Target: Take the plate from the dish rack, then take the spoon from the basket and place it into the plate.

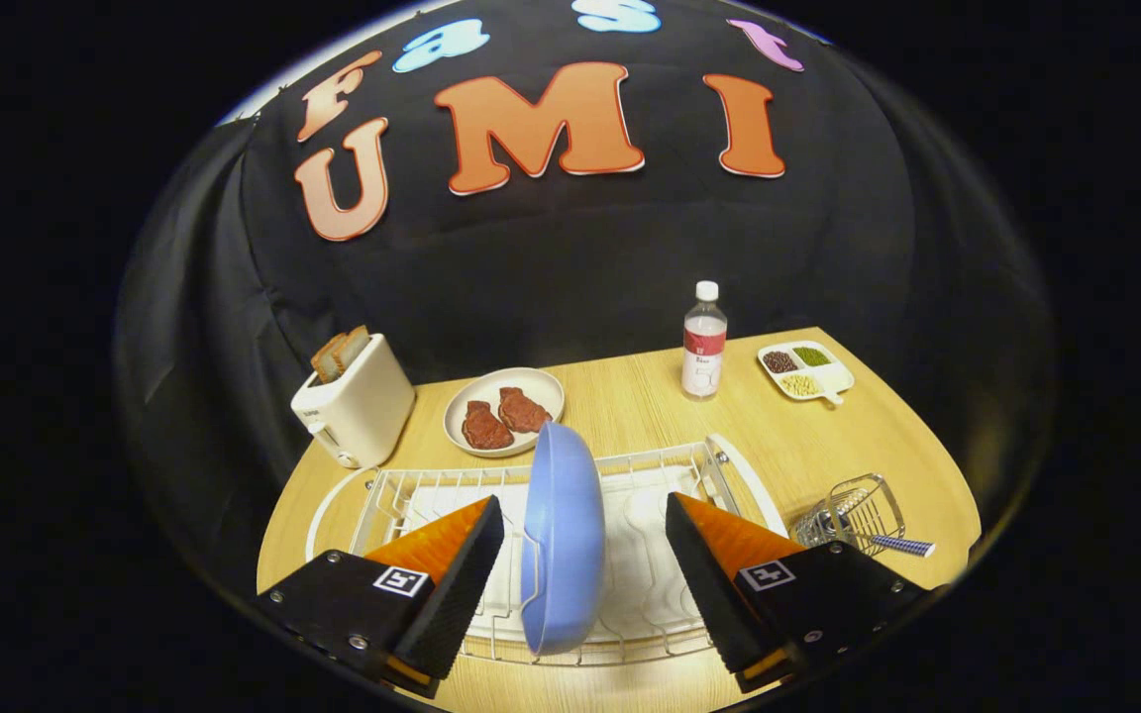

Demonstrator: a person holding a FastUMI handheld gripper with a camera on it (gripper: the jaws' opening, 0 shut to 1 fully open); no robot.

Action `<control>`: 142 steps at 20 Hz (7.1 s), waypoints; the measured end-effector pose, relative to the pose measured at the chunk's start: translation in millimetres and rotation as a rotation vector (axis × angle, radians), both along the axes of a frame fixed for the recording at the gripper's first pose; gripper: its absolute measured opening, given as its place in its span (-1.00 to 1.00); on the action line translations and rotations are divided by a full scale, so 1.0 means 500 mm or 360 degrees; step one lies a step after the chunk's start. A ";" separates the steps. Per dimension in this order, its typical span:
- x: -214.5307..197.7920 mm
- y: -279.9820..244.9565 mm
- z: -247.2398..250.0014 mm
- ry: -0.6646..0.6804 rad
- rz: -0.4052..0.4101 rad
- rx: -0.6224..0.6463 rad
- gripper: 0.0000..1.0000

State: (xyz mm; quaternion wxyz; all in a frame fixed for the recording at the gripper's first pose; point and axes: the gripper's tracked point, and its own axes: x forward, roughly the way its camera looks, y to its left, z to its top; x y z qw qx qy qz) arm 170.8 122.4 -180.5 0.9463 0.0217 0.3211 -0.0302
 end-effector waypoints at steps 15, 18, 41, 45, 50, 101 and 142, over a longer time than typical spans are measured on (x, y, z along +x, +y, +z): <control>0.027 -0.008 -0.003 0.0058 -0.0138 -0.0410 -0.51; 0.034 0.000 0.038 -0.0025 -0.0127 -0.0503 -0.51; -0.375 -0.071 0.019 0.0032 -0.0194 0.0300 -0.51; -0.447 -0.076 -0.051 0.0103 -0.0253 0.0488 -0.51; -0.498 -0.061 -0.151 0.0210 -0.0323 0.0759 -0.51; -0.164 -0.481 -0.020 -0.0583 -0.0062 -0.0139 0.88; -0.408 -0.096 0.118 -0.0706 0.0138 -0.0161 -0.89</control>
